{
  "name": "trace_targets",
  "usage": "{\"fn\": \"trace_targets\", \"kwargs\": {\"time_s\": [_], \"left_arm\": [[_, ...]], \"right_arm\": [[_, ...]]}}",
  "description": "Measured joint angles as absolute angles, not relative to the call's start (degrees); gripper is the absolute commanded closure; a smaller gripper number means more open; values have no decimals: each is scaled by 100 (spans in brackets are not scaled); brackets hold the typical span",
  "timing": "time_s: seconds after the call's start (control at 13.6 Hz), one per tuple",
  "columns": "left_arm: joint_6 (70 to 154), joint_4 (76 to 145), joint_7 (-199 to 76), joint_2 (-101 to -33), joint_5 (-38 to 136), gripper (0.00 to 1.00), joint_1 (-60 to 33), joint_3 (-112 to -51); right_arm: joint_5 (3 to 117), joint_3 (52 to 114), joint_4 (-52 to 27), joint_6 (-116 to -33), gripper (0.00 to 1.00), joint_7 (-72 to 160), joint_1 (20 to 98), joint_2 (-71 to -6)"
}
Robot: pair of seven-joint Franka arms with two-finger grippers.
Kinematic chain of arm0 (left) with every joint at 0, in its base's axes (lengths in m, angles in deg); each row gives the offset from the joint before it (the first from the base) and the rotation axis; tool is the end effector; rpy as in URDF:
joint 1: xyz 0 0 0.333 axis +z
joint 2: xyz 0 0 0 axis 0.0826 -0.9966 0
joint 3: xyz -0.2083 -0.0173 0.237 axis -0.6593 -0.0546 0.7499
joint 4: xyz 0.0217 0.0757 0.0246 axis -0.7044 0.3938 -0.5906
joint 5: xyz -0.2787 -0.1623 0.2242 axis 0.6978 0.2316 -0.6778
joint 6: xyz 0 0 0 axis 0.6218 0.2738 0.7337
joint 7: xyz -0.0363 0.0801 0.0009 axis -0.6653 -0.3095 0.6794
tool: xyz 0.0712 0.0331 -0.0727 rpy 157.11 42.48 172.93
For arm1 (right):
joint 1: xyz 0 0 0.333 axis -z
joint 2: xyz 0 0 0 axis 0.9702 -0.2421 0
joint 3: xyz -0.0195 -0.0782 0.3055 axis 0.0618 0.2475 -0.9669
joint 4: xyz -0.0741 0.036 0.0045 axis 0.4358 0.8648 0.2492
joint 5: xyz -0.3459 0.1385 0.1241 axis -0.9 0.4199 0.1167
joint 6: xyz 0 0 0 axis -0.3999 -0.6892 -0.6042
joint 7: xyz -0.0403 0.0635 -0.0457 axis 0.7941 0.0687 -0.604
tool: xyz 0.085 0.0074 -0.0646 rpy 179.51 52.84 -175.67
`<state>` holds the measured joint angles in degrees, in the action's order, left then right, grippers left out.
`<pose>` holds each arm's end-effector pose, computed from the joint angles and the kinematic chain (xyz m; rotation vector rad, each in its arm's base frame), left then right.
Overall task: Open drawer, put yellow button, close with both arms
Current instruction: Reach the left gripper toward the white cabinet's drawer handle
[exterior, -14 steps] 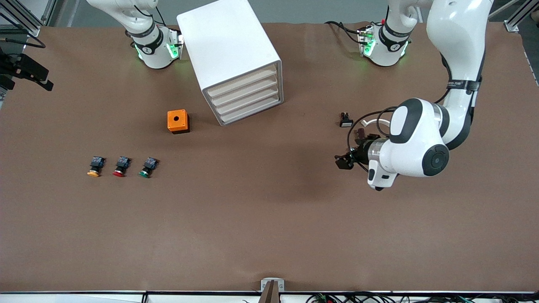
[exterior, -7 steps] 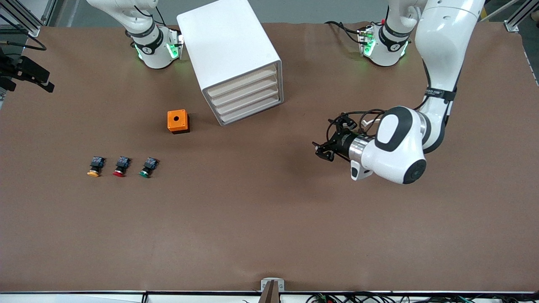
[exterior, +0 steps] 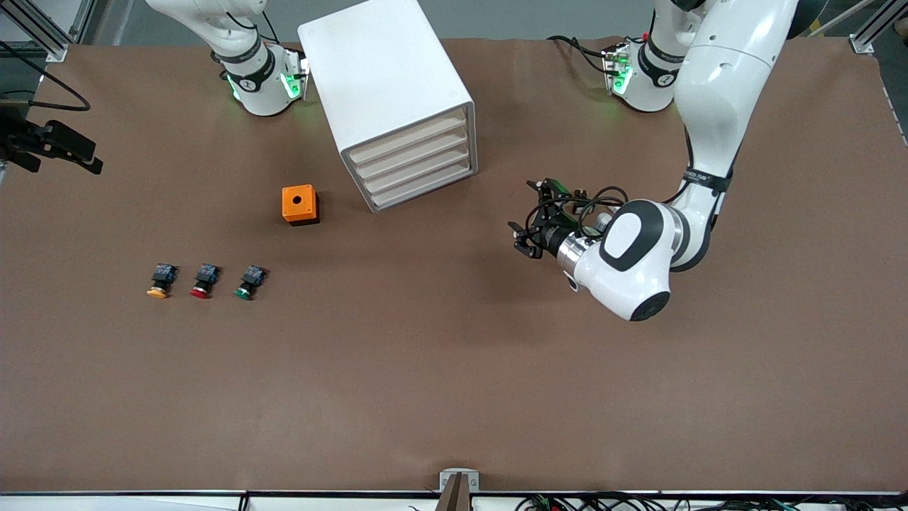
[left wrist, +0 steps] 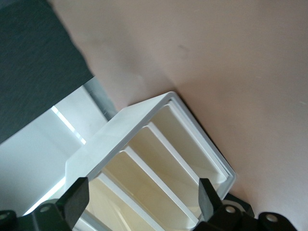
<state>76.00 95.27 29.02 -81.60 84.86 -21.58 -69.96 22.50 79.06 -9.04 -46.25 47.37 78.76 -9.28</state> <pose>0.5607 -0.3226 0.2722 -1.8717 -1.6888 1.5513 0.5169 -0.0391 0.6279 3.1369 -0.0713 -0.0750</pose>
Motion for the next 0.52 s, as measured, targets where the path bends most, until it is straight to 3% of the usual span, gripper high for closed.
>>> {"fn": "trace_targets", "kwargs": {"time_s": [0.52], "left_arm": [[6947, 9416, 4971, -8597, 9387, 0, -2449, -7043]], "right_arm": [[2224, 7958, -809, -4783, 0, 4737, 8015, -1720]]}}
